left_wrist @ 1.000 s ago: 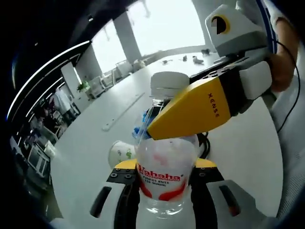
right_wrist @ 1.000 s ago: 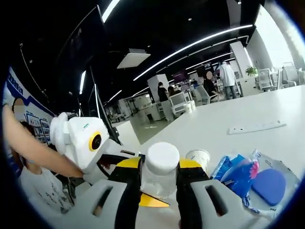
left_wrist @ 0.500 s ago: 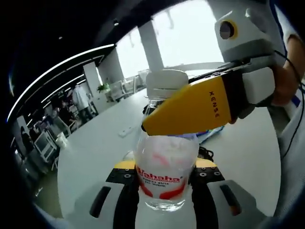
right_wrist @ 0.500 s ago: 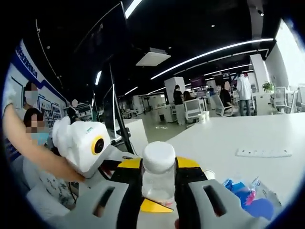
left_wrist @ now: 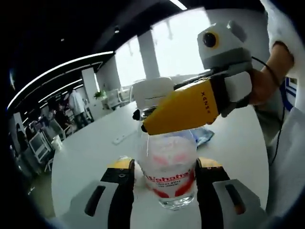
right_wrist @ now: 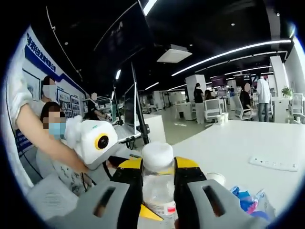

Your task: Arrange the tabletop items into an orderly group along one side of the table until the central work area is clear of visible clutter.

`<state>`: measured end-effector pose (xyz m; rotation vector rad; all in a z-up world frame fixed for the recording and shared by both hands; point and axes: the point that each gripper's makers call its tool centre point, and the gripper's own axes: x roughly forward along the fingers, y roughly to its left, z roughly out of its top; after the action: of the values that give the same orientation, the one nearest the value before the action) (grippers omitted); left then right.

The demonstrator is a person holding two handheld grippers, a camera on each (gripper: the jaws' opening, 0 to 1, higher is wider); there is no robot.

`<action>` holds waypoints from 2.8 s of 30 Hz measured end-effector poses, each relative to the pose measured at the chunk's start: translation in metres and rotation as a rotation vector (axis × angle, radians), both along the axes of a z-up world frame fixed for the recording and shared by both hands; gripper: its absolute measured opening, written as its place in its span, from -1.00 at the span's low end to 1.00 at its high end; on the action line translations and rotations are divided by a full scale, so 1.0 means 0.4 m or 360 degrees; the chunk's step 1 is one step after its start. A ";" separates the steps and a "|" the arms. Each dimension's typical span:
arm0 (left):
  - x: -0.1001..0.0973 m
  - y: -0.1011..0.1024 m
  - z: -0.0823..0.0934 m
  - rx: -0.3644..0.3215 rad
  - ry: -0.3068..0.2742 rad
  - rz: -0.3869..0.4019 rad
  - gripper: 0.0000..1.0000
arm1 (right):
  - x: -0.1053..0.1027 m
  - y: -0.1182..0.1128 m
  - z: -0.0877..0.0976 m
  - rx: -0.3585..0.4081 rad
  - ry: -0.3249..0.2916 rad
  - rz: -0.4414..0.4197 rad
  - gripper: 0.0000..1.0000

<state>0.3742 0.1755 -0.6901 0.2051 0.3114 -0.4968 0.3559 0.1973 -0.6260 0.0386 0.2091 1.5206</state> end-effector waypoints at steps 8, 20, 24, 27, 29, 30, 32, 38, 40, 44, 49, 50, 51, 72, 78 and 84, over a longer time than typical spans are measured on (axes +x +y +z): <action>-0.041 -0.056 -0.045 -0.0338 0.0084 -0.0132 0.53 | -0.039 0.000 0.025 0.0044 -0.0065 0.0213 -0.62; -0.071 -0.073 -0.007 -0.0521 0.0079 -0.0314 -0.11 | -0.096 -0.016 0.076 0.0105 -0.0088 0.0511 -0.62; -0.063 -0.074 0.010 -0.0550 0.0053 -0.0317 -0.14 | -0.084 -0.016 0.094 0.0149 -0.0048 0.0496 -0.62; -0.054 -0.073 0.011 -0.0519 0.0041 -0.0298 -0.15 | -0.084 -0.014 0.096 0.0153 -0.0065 0.0494 -0.62; -0.052 -0.068 0.008 -0.0494 0.0038 -0.0283 -0.16 | -0.084 -0.011 0.093 0.0145 -0.0084 0.0494 -0.60; -0.050 -0.066 0.007 -0.0485 0.0037 -0.0275 -0.16 | -0.084 -0.009 0.089 0.0137 -0.0100 0.0493 -0.60; -0.050 -0.059 0.000 -0.0462 0.0045 -0.0250 -0.17 | -0.085 -0.004 0.082 0.0116 -0.0121 0.0488 -0.59; -0.041 -0.023 -0.012 -0.0364 0.0020 -0.0129 -0.17 | -0.079 0.013 0.069 0.0105 -0.0169 0.0412 -0.58; -0.034 -0.005 -0.015 -0.0323 0.0000 -0.0061 -0.17 | -0.074 0.021 0.067 0.0111 -0.0165 0.0377 -0.57; -0.022 0.013 -0.021 -0.0312 -0.0025 0.0004 -0.17 | -0.065 0.041 0.064 0.0110 -0.0184 0.0321 -0.57; 0.005 0.048 -0.029 -0.0269 -0.0034 0.0081 -0.16 | -0.034 0.064 0.057 0.0102 -0.0198 0.0276 -0.57; 0.013 0.056 -0.036 -0.0262 -0.0026 0.0094 -0.16 | -0.028 0.068 0.054 0.0098 -0.0197 0.0268 -0.58; 0.017 0.060 -0.041 -0.0258 -0.0022 0.0105 -0.16 | -0.019 0.075 0.047 0.0090 -0.0203 0.0259 -0.58; 0.098 0.090 -0.154 -0.0221 0.0092 0.0110 -0.15 | 0.066 0.111 -0.065 -0.0046 -0.0219 0.0215 -0.60; 0.105 0.093 -0.178 -0.0228 0.0124 0.0098 -0.15 | 0.083 0.122 -0.098 -0.0069 -0.0211 0.0204 -0.60; 0.104 0.100 -0.195 -0.0229 0.0140 0.0088 -0.15 | 0.085 0.130 -0.113 -0.0070 -0.0182 0.0189 -0.59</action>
<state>0.4157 0.2157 -0.7679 0.0348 0.3648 -0.4723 0.3897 0.2492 -0.6713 -0.0971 0.1556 1.6309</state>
